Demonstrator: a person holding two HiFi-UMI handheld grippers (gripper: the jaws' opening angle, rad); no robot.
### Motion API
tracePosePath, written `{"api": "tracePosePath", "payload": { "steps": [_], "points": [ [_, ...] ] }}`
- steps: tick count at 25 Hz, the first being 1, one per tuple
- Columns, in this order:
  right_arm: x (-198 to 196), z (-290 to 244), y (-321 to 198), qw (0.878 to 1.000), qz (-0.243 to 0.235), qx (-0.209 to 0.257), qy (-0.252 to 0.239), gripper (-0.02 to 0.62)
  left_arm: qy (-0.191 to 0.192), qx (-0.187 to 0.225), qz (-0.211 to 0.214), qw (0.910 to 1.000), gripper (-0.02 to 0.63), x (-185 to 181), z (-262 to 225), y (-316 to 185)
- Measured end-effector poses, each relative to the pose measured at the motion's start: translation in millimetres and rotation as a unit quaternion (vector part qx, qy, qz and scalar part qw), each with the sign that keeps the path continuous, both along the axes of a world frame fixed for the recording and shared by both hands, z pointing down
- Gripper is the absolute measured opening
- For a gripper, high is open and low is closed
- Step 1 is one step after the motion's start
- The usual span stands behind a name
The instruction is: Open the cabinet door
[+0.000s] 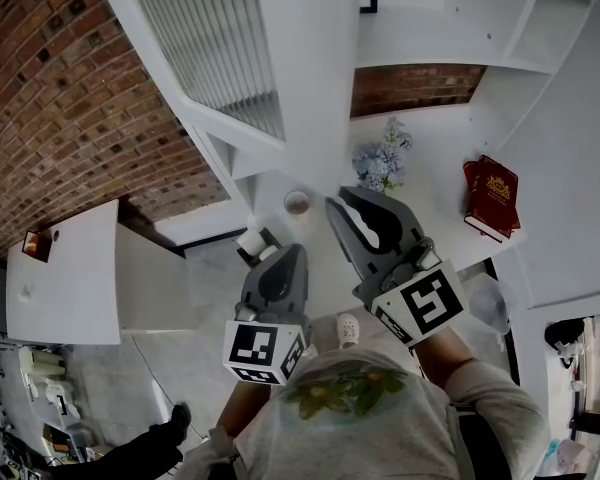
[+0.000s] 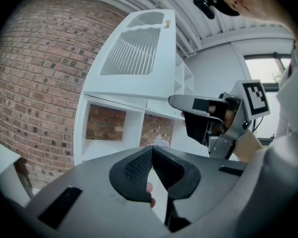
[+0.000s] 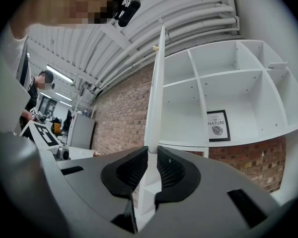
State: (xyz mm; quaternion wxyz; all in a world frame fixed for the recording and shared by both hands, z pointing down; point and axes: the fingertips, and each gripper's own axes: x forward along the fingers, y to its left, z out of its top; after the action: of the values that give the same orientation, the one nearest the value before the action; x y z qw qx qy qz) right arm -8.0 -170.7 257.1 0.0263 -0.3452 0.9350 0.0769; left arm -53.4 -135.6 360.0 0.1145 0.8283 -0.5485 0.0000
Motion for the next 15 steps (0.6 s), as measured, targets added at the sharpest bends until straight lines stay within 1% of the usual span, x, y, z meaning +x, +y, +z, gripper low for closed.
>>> {"api": "tracePosePath", "payload": {
  "steps": [10, 15],
  "points": [
    [-13.1, -0.5, 20.0, 0.999, -0.053, 0.010, -0.004, 0.064, -0.002, 0.000, -0.018, 0.9998, 0.011, -9.0, 0.3, 6.3],
    [-20.1, -1.5, 29.6, 0.997, -0.077, 0.006, -0.016, 0.063, -0.004, 0.000, -0.029, 0.9996, 0.011, -13.9, 0.0, 10.0]
  ]
}}
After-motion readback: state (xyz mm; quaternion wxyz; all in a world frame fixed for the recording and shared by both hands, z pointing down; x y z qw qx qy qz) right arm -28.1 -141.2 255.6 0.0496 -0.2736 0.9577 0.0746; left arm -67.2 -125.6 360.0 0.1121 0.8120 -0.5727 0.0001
